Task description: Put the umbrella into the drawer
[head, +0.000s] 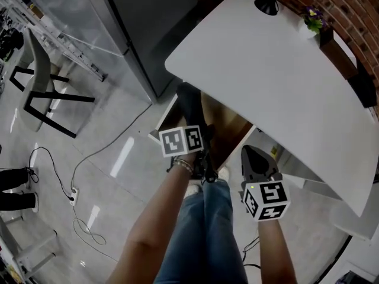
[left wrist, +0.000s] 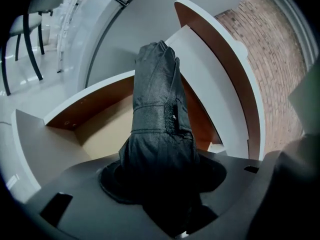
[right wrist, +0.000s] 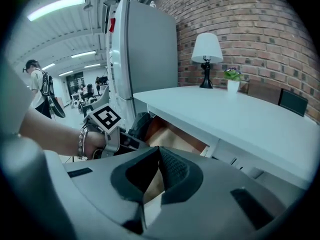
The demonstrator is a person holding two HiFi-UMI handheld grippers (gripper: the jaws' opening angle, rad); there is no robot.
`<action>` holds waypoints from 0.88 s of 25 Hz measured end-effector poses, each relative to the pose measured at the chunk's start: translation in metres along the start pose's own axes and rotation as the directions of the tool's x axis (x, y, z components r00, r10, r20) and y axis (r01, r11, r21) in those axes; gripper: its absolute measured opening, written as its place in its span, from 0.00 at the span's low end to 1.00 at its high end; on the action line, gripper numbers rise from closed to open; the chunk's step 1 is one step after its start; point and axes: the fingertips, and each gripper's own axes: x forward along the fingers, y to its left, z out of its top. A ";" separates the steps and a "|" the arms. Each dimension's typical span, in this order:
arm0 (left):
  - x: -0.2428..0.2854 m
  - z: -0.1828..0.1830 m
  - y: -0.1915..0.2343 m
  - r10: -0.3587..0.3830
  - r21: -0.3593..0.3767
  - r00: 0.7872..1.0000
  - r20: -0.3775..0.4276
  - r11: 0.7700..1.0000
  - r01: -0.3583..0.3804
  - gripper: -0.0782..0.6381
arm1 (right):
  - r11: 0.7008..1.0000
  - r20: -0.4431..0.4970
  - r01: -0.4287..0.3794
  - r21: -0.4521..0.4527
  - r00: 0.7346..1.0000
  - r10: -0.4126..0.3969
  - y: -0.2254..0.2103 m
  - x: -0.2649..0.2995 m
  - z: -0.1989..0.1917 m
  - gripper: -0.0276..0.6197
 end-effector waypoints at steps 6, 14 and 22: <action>0.013 0.014 0.000 -0.008 0.032 1.000 0.003 0.999 0.007 0.43 | 0.997 -0.040 0.052 0.060 0.998 -0.049 0.004 0.003 -0.020 0.04; 0.039 0.022 0.011 -0.016 0.063 0.997 0.073 0.998 0.011 0.43 | 0.990 -0.039 0.073 0.121 0.997 -0.069 -0.005 0.020 -0.036 0.04; 0.070 0.017 0.015 -0.007 0.185 0.997 0.075 0.983 -0.007 0.43 | 0.985 -0.062 0.097 0.141 0.994 -0.089 -0.017 0.028 -0.062 0.04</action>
